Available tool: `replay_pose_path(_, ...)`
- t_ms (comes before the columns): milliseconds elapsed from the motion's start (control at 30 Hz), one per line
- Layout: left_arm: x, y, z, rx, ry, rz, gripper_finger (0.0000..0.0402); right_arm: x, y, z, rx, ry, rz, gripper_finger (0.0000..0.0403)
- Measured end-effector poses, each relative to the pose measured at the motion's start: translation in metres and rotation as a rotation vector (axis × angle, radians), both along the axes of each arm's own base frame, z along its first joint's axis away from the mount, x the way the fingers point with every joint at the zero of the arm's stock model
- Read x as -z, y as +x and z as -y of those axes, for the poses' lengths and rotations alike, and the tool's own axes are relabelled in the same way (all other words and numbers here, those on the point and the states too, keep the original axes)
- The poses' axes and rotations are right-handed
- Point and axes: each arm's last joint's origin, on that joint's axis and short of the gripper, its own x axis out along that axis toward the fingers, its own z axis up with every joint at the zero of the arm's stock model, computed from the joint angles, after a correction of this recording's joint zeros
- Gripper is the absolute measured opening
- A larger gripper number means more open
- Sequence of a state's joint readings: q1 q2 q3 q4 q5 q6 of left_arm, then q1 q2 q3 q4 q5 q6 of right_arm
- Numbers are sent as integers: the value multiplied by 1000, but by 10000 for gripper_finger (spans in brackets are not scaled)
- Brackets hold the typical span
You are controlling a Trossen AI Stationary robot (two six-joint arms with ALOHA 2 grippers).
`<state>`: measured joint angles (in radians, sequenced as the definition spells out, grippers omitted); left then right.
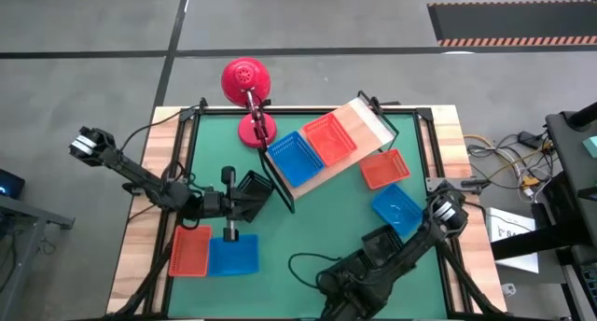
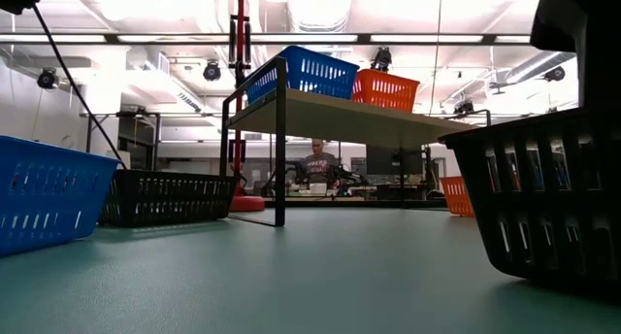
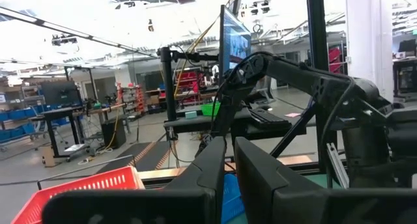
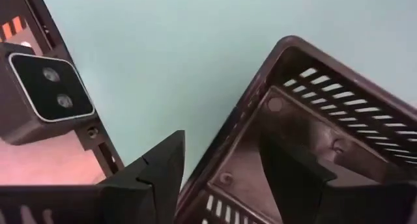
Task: Stack baskets on shelf by color
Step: Put the bottom left black basket on the shelf
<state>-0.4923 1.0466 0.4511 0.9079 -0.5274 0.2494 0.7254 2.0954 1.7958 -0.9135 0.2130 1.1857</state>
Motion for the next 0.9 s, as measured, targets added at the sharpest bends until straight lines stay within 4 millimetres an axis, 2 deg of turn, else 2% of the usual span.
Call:
replay_pose_path(233, 0, 0, 0, -2, 8, -1, 22, 12, 8, 6, 19, -26, -13, 163)
replay_pose_path(400, 0, 0, 0, -8, 29, -2, 22, 12, 9, 7, 12, -34, -6, 107)
replay_pose_path(567, 0, 0, 0, -13, 48, -3, 22, 12, 9, 7, 9, -31, -7, 27)
replay_pose_path(733, 0, 0, 0, -14, 51, -2, 22, 6, 7, 6, -12, 5, -27, 14)
replay_pose_path(800, 0, 0, 0, -14, 51, -2, 22, 0, 5, 3, -82, 9, -27, 13)
replay_pose_path(900, 0, 0, 0, -14, 51, -2, 22, -16, -2, -4, -298, -29, -11, 12)
